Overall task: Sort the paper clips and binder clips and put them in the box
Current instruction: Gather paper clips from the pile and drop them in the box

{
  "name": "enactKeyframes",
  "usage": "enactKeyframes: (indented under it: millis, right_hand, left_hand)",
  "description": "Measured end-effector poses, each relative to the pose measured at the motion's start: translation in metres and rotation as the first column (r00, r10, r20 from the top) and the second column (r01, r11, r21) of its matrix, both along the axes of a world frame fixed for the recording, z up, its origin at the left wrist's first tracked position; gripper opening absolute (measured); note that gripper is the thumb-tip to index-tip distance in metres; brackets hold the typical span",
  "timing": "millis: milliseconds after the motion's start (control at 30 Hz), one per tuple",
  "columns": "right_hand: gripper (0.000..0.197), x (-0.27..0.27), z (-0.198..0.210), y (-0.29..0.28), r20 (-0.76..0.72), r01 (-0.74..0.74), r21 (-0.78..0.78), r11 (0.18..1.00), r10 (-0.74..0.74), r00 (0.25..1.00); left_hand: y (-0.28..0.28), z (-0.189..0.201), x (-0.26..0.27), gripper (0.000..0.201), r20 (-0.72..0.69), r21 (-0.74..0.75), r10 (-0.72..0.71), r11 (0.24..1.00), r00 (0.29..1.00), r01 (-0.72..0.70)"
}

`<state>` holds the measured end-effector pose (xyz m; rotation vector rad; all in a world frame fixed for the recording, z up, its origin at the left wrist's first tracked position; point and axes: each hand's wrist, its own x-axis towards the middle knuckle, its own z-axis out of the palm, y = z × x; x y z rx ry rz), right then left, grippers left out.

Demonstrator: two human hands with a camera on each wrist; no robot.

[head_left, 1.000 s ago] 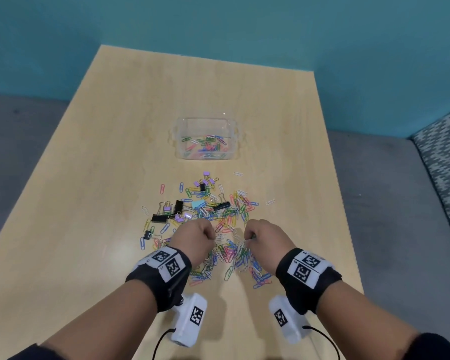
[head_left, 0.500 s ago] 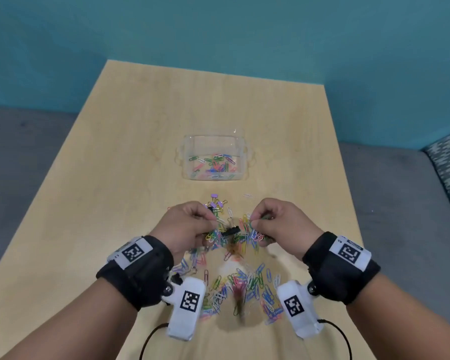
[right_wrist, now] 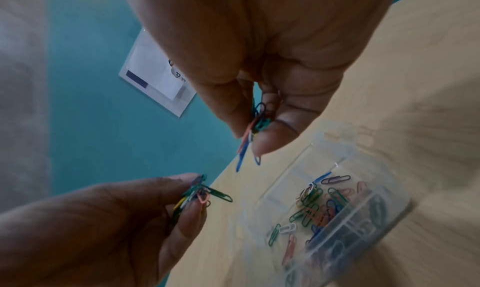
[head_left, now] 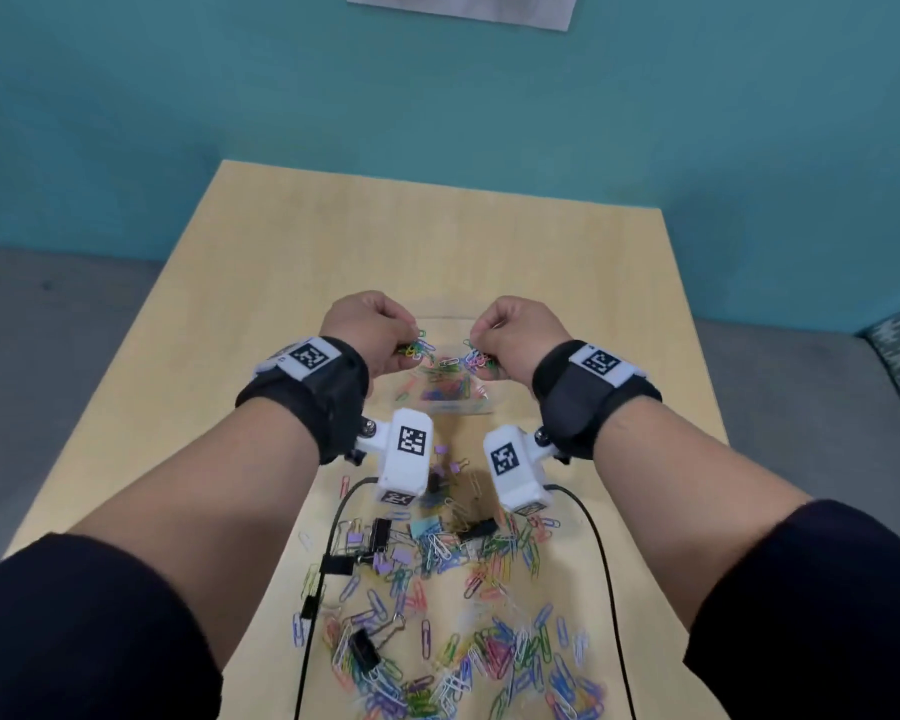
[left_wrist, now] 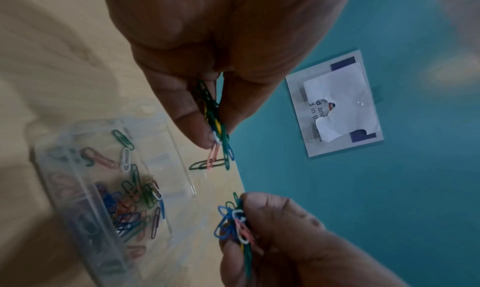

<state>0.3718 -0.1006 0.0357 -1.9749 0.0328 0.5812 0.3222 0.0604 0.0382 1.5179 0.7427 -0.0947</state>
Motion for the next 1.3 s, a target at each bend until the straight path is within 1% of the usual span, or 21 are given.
enactKeyframes:
  millis: [100,167,200,267,300,400,467,500,533,567,633,700,767,800,867,900,967,1100,1200,1233,1300]
  right_hand:
    - [0.022,0.004,-0.001,0.011,0.028,-0.011,-0.103,0.995,0.014,1.0]
    - [0.006,0.001,0.003,0.014,0.017,-0.067,-0.148,0.987,0.071,0.997]
    - [0.01,-0.001,0.008,0.013,-0.014,-0.1,-0.163,0.982,0.099,0.995]
    - [0.035,-0.005,0.017,0.008,-0.105,-0.15,-0.177,0.973,0.133,0.985]
    - [0.042,-0.006,0.02,0.003,-0.116,-0.165,-0.185,0.969,0.146,0.983]
    - [0.049,-0.02,0.027,-0.023,0.036,-0.205,-0.298,0.933,0.225,0.974]
    - [0.05,-0.045,0.025,-0.047,0.109,-0.259,-0.408,0.875,0.328,0.938]
    - [0.051,-0.063,0.02,-0.061,0.125,-0.293,-0.467,0.835,0.39,0.912]
    - [0.052,-0.082,0.014,-0.076,0.13,-0.325,-0.519,0.791,0.449,0.884]
    - [0.055,-0.102,0.006,-0.089,0.119,-0.359,-0.561,0.746,0.502,0.857]
    - [0.063,-0.146,-0.013,-0.116,0.038,-0.446,-0.606,0.658,0.584,0.811]
    - [0.079,-0.186,-0.032,-0.135,-0.078,-0.539,-0.62,0.571,0.638,0.766]
    - [0.095,-0.224,-0.049,-0.151,-0.149,-0.589,-0.655,0.474,0.683,0.715]
    - [0.102,-0.238,-0.056,-0.156,-0.162,-0.586,-0.676,0.447,0.686,0.709]
    - [0.11,-0.26,-0.063,-0.161,-0.163,-0.552,-0.704,0.446,0.655,0.738]
    - [0.112,-0.267,-0.065,-0.16,-0.156,-0.536,-0.713,0.453,0.641,0.751]
    - [0.112,-0.278,-0.064,-0.155,-0.13,-0.504,-0.732,0.459,0.632,0.764]
    - [0.104,-0.286,-0.066,-0.136,-0.064,-0.455,-0.764,0.459,0.647,0.76]
    - [0.096,-0.279,-0.07,-0.121,-0.019,-0.424,-0.758,0.496,0.632,0.775]
    - [0.091,-0.276,-0.072,-0.116,-0.008,-0.415,-0.754,0.509,0.624,0.781]
    - [0.075,-0.27,-0.075,-0.11,0.02,-0.393,-0.746,0.538,0.608,0.794]
  left_hand:
    - [-0.001,-0.009,0.006,0.023,-0.041,0.059,-0.015,0.998,0.999,0.017]
    - [-0.002,-0.014,0.006,0.019,-0.069,0.076,-0.029,0.997,0.997,0.034]
    - [-0.003,-0.014,0.005,0.015,-0.082,0.074,-0.033,0.996,0.996,0.04]
    - [-0.003,-0.011,0.002,0.009,-0.094,0.053,-0.028,0.998,0.995,0.033]
    - [-0.001,-0.007,-0.001,0.008,-0.09,0.053,-0.029,0.998,0.996,0.034]
    - [0.004,0.001,-0.02,0.013,-0.037,0.156,-0.095,0.983,0.995,0.099]
    - [-0.001,0.005,-0.05,0.016,0.009,0.224,-0.154,0.963,0.988,0.148]
    - [-0.006,0.004,-0.069,0.019,0.014,0.287,-0.208,0.938,0.978,0.195]
    - [-0.013,0.004,-0.09,0.023,-0.011,0.366,-0.293,0.889,0.956,0.276]
    - [-0.023,0.001,-0.111,0.027,-0.07,0.44,-0.397,0.811,0.915,0.385]
    - [-0.046,-0.008,-0.158,0.037,-0.204,0.526,-0.579,0.616,0.79,0.587]
    - [-0.068,-0.024,-0.198,0.047,-0.264,0.566,-0.683,0.462,0.681,0.683]
    - [-0.09,-0.043,-0.234,0.059,-0.346,0.617,-0.729,0.297,0.59,0.729]
    - [-0.1,-0.051,-0.248,0.066,-0.397,0.629,-0.733,0.222,0.553,0.745]
    - [-0.116,-0.061,-0.267,0.079,-0.474,0.64,-0.721,0.112,0.506,0.76]
    - [-0.122,-0.065,-0.273,0.083,-0.499,0.644,-0.706,0.086,0.503,0.76]
    - [-0.13,-0.068,-0.278,0.085,-0.517,0.663,-0.67,0.082,0.534,0.745]
    - [-0.135,-0.077,-0.273,0.083,-0.466,0.7,-0.639,0.158,0.612,0.697]
    - [-0.133,-0.088,-0.261,0.082,-0.436,0.727,-0.628,0.176,0.645,0.664]
    - [-0.132,-0.092,-0.256,0.078,-0.424,0.736,-0.624,0.184,0.656,0.651]
    - [-0.131,-0.095,-0.25,0.062,-0.408,0.757,-0.608,0.19,0.681,0.624]
